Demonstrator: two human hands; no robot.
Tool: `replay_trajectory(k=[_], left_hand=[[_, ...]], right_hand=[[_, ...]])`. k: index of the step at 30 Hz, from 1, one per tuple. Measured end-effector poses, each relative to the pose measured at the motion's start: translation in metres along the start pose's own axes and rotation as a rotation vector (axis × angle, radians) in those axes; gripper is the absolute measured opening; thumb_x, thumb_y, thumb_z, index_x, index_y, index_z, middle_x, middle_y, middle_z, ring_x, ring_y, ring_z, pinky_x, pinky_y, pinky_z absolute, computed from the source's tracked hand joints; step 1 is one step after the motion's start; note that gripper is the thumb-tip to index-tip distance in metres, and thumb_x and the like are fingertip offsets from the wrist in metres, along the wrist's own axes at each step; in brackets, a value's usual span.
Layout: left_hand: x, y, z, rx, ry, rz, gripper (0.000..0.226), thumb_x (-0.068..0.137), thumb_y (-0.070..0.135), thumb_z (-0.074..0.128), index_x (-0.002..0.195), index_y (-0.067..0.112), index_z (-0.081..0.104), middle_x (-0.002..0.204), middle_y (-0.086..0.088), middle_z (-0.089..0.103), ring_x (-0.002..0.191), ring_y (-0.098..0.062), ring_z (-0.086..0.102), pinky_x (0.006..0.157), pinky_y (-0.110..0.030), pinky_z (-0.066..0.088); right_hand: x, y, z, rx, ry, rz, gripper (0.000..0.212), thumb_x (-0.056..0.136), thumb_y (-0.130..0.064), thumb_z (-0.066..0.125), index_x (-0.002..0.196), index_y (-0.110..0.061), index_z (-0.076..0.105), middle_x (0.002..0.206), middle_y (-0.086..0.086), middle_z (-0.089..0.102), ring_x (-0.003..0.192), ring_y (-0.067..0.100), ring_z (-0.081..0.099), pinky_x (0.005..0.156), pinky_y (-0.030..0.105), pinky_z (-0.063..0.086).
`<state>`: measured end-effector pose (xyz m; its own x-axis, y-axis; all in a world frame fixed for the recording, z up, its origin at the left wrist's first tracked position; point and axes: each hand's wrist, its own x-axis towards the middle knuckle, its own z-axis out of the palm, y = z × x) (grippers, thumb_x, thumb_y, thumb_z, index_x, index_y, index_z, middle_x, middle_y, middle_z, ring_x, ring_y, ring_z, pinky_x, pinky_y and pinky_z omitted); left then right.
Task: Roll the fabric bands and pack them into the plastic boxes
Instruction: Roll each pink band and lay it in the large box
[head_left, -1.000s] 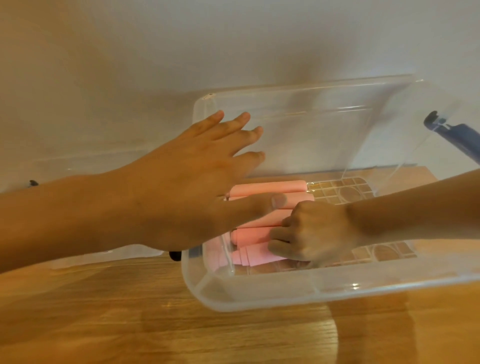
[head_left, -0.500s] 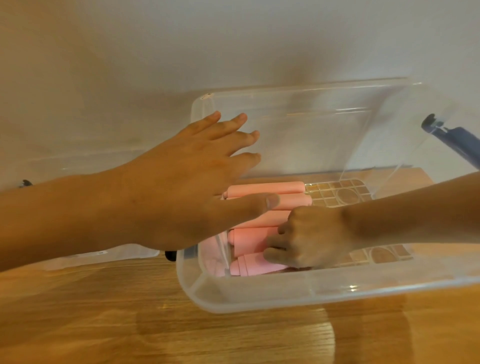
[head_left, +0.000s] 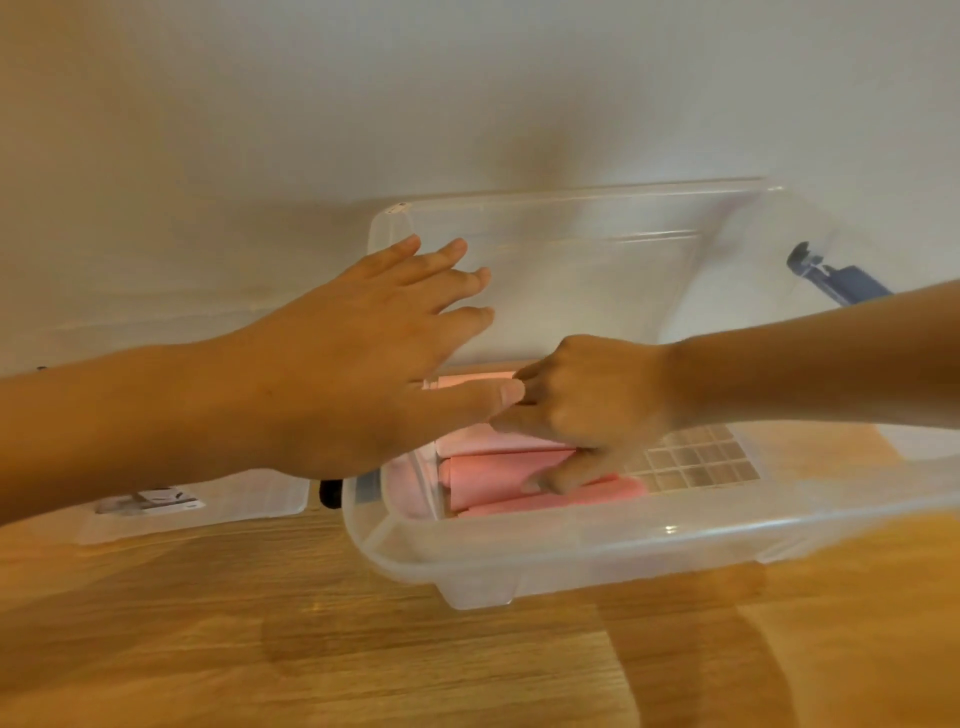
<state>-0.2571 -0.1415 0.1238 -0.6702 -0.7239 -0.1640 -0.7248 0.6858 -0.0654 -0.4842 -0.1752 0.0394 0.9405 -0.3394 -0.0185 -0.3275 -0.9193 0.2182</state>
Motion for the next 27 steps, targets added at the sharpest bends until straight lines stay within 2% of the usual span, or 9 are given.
replay_trajectory(k=[2, 5, 8, 11, 16, 21, 27], left_hand=[[-0.001, 0.003, 0.001, 0.013, -0.011, -0.014, 0.104, 0.068, 0.082, -0.013, 0.159, 0.036, 0.006, 0.165, 0.017, -0.016, 0.145, 0.003, -0.029, 0.112, -0.019, -0.025], [-0.001, 0.005, 0.000, 0.021, 0.063, -0.036, 0.107, 0.068, 0.083, -0.013, 0.160, 0.031, 0.005, 0.167, 0.013, -0.013, 0.148, -0.001, -0.024, 0.113, -0.021, -0.022], [-0.006, 0.004, -0.003, 0.096, 0.167, -0.087, 0.110, 0.070, 0.084, -0.016, 0.161, 0.025, 0.006, 0.168, 0.007, -0.008, 0.152, -0.008, -0.019, 0.118, -0.028, -0.019], [-0.015, 0.000, -0.007, 0.165, 0.264, -0.157, 0.110, 0.073, 0.084, -0.017, 0.161, 0.022, 0.007, 0.169, 0.002, -0.004, 0.154, -0.014, -0.014, 0.123, -0.036, -0.013], [-0.046, -0.001, -0.019, 0.154, 0.322, -0.194, 0.111, 0.075, 0.083, -0.016, 0.161, 0.019, 0.011, 0.169, -0.001, -0.001, 0.155, -0.016, -0.010, 0.124, -0.037, -0.010], [-0.102, -0.008, -0.022, 0.201, 0.385, -0.243, 0.110, 0.075, 0.082, -0.018, 0.161, 0.019, 0.009, 0.169, -0.003, -0.001, 0.155, -0.018, -0.010, 0.125, -0.038, -0.008], [-0.192, -0.044, 0.002, 0.174, 0.383, -0.382, 0.105, 0.075, 0.081, -0.018, 0.161, 0.024, 0.003, 0.169, -0.002, -0.005, 0.155, -0.017, -0.012, 0.125, -0.037, -0.009]], right_hand=[[-0.001, 0.004, -0.010, -0.019, 0.000, 0.061, 0.059, 0.096, -0.063, 0.036, 0.103, -0.011, 0.064, 0.081, 0.006, 0.063, 0.067, 0.027, 0.057, 0.045, 0.027, 0.033], [-0.003, 0.003, -0.027, 0.020, -0.007, 0.181, 0.060, 0.098, -0.064, 0.030, 0.109, -0.013, 0.059, 0.092, 0.005, 0.063, 0.083, 0.025, 0.058, 0.046, 0.033, 0.044], [-0.009, -0.006, -0.049, 0.015, -0.114, 0.392, 0.073, 0.097, -0.070, 0.016, 0.133, -0.017, 0.052, 0.116, 0.002, 0.062, 0.108, 0.021, 0.055, 0.071, 0.039, 0.055], [-0.013, -0.020, -0.076, 0.139, -0.149, 0.655, 0.081, 0.095, -0.073, 0.017, 0.153, -0.020, 0.037, 0.144, 0.002, 0.053, 0.131, 0.020, 0.047, 0.102, 0.042, 0.048], [-0.005, -0.047, -0.123, 0.285, -0.039, 0.922, 0.076, 0.099, -0.069, 0.021, 0.160, -0.024, 0.027, 0.161, 0.004, 0.038, 0.149, 0.025, 0.031, 0.119, 0.047, 0.032], [0.024, -0.082, -0.159, 0.268, 0.093, 0.942, 0.072, 0.099, -0.068, 0.020, 0.162, -0.034, 0.018, 0.169, 0.005, 0.022, 0.155, 0.028, 0.017, 0.124, 0.048, 0.019], [0.095, -0.133, -0.168, 0.213, 0.148, 0.828, 0.071, 0.098, -0.071, 0.017, 0.162, -0.040, 0.012, 0.171, 0.006, 0.014, 0.157, 0.029, 0.011, 0.125, 0.048, 0.015]])
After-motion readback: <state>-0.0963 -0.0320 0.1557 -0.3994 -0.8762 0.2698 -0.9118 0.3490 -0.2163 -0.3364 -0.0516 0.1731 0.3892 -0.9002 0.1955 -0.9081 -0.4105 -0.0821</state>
